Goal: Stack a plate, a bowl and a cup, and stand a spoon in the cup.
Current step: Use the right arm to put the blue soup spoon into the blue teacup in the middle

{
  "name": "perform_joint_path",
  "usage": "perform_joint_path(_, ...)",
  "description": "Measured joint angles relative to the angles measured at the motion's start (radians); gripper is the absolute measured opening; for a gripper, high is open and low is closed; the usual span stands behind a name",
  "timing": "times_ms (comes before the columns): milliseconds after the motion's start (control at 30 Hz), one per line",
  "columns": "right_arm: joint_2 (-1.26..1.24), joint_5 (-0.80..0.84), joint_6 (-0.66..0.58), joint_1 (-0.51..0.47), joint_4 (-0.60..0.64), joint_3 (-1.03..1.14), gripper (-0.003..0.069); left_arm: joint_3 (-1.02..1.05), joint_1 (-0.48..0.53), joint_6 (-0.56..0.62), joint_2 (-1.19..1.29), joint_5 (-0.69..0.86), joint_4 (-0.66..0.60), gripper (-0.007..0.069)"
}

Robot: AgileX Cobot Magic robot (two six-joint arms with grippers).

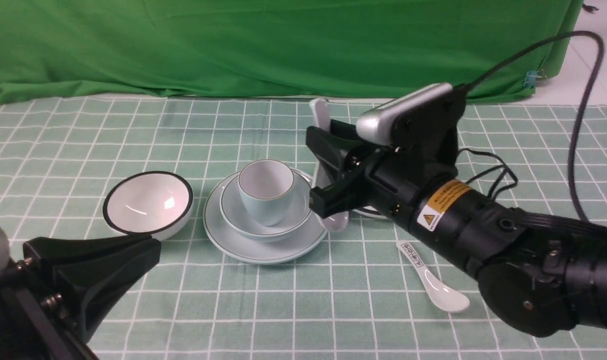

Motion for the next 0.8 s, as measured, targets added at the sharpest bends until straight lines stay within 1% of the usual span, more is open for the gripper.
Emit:
perform_joint_path(67,0.028,-0.008,0.015,0.000,-0.032,-0.022,0.0168,0.000,0.000,-0.002,0.000,0.000,0.010,0.0010)
perform_joint_path(133,0.089,-0.012,0.032,0.000,-0.066,-0.095,0.0168,0.000,0.000,-0.027,0.000,0.000,0.048,0.0010)
perform_joint_path(167,0.094,-0.012,0.034,0.000,-0.068,-0.101,0.0168,0.000,0.000,-0.034,0.000,0.000,0.055,0.0010)
perform_joint_path(300,0.211,-0.011,0.032,-0.002,-0.083,-0.250,0.0168,0.000,0.000,-0.083,0.000,0.000,0.114,0.0010)
perform_joint_path(533,0.384,0.021,0.039,-0.040,-0.093,-0.455,0.0168,0.000,0.000,-0.103,0.000,0.000,0.123,0.0010)
perform_joint_path(800,0.467,0.030,0.046,-0.065,-0.099,-0.500,0.0168,0.000,0.000,-0.103,0.000,0.000,0.129,0.0010)
